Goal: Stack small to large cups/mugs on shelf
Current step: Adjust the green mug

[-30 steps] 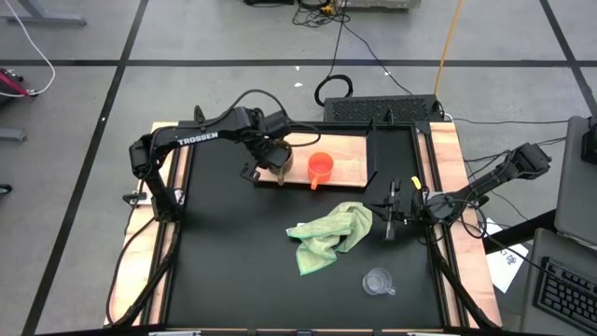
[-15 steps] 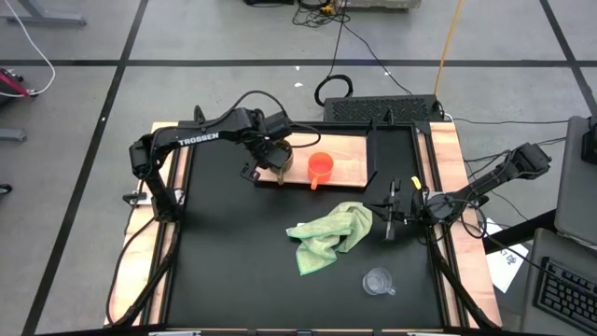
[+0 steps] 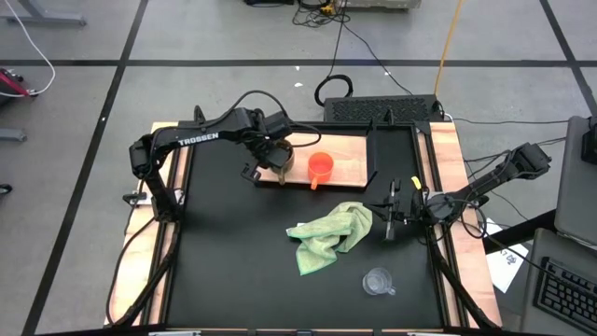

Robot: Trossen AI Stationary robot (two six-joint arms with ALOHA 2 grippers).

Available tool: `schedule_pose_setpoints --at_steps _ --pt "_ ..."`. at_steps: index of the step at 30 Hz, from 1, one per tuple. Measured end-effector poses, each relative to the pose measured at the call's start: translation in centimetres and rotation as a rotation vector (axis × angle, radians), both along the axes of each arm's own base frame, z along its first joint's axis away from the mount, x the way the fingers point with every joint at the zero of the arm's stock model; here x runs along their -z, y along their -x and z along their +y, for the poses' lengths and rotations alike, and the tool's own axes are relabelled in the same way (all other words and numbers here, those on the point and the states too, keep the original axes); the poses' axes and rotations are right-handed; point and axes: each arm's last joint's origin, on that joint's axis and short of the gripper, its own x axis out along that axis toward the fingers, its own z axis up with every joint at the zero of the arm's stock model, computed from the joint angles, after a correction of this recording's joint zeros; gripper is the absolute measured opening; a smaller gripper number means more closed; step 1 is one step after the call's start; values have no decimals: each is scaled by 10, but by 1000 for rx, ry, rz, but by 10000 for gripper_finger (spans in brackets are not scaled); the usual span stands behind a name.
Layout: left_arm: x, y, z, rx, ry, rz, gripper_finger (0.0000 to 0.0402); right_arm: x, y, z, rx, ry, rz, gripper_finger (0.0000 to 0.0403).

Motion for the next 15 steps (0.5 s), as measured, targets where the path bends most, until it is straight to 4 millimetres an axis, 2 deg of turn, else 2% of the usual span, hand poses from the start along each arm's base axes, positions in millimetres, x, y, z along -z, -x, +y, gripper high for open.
schedule_pose_setpoints --at_steps 15 --pt "0 -3 -1 31 -26 -8 20 0 0 0 0 -2 4 0"
